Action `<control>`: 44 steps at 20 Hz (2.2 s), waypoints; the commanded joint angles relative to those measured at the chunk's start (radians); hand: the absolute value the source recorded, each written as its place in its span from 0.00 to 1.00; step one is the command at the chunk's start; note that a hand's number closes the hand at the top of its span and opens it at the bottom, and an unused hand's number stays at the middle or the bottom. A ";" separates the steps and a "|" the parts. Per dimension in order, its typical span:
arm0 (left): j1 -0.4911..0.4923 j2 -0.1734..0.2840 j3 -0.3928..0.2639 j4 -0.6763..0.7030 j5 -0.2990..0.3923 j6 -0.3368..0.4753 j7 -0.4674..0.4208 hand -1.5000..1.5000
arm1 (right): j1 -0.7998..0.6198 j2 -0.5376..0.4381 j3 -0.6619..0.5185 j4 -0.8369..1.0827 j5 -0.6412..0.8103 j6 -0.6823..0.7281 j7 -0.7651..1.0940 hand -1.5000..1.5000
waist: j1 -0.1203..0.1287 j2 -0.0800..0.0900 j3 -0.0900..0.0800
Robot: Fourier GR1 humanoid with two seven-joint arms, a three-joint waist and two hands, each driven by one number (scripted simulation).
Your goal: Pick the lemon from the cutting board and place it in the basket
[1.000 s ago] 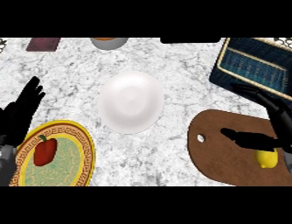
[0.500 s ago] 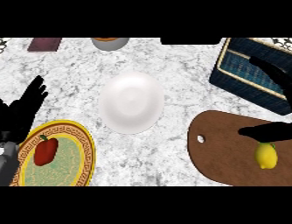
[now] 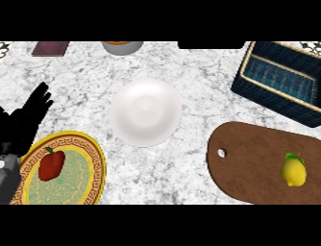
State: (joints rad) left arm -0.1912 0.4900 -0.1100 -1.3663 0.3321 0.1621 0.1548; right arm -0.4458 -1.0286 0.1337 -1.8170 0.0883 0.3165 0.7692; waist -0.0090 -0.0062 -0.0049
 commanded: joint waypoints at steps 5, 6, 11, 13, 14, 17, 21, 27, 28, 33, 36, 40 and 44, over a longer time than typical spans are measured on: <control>0.013 -0.008 0.022 0.004 -0.011 -0.025 -0.025 0.50 | -0.060 -0.113 -0.136 -0.001 -0.396 0.318 0.214 0.00 | 0.001 0.002 0.003; 0.001 -0.021 0.027 0.062 -0.015 -0.033 -0.040 0.50 | 0.047 -0.097 -0.152 -0.070 -0.400 0.282 0.188 0.00 | -0.017 0.001 0.004; 0.021 -0.004 0.048 -0.014 -0.022 -0.023 0.014 0.50 | 0.235 -0.125 -0.387 -0.142 -0.539 0.289 0.112 0.00 | -0.025 -0.003 0.005; 0.009 0.014 0.067 -0.028 -0.024 -0.036 0.035 0.50 | 0.325 -0.085 -0.468 -0.167 -0.492 0.294 0.057 0.00 | -0.022 -0.002 0.006; 0.037 -0.025 0.055 -0.021 -0.032 -0.005 0.013 0.50 | 0.394 -0.029 -0.499 -0.202 -0.415 0.262 -0.005 0.00 | -0.034 -0.004 0.007; 0.078 -0.042 0.038 -0.061 -0.050 -0.021 -0.001 0.50 | 0.435 0.064 -0.543 -0.291 -0.392 0.224 0.026 0.00 | -0.014 -0.001 0.006; 0.013 -0.017 0.095 0.006 -0.029 -0.100 0.004 0.50 | 0.554 0.169 -0.620 -0.269 -0.266 0.346 -0.138 0.00 | -0.006 0.004 0.005; -0.042 -0.096 0.052 0.043 -0.102 -0.028 0.022 0.50 | 0.617 0.378 -0.485 -0.249 0.093 0.223 -0.391 0.00 | 0.002 0.008 0.006; 0.036 -0.031 0.097 -0.023 -0.056 -0.095 0.001 0.50 | 0.627 0.400 -0.475 -0.184 0.134 0.200 -0.467 0.00 | 0.013 0.007 0.007; -0.026 -0.048 0.093 -0.027 -0.070 -0.092 0.056 0.50 | 0.559 0.544 -0.343 -0.090 0.268 0.040 -0.529 0.00 | 0.020 0.008 0.006; -0.004 -0.078 0.102 -0.038 -0.091 -0.085 0.048 0.50 | 0.559 0.556 -0.393 0.023 0.282 0.028 -0.643 0.00 | 0.011 0.007 0.006; -0.039 -0.112 0.088 -0.032 -0.125 -0.062 0.075 0.50 | 0.508 0.571 -0.274 0.144 0.435 0.006 -0.626 0.00 | 0.016 0.008 0.005; 0.018 -0.150 0.089 -0.027 -0.167 -0.066 0.027 0.50 | 0.515 0.580 -0.278 0.168 0.448 0.048 -0.634 0.00 | 0.012 0.006 0.005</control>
State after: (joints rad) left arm -0.2040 0.3758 -0.0057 -1.3750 0.2019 0.0809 0.1915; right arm 0.0936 -0.4688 -0.1855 -1.7173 0.4821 0.3598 0.1444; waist 0.0012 0.0005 0.0004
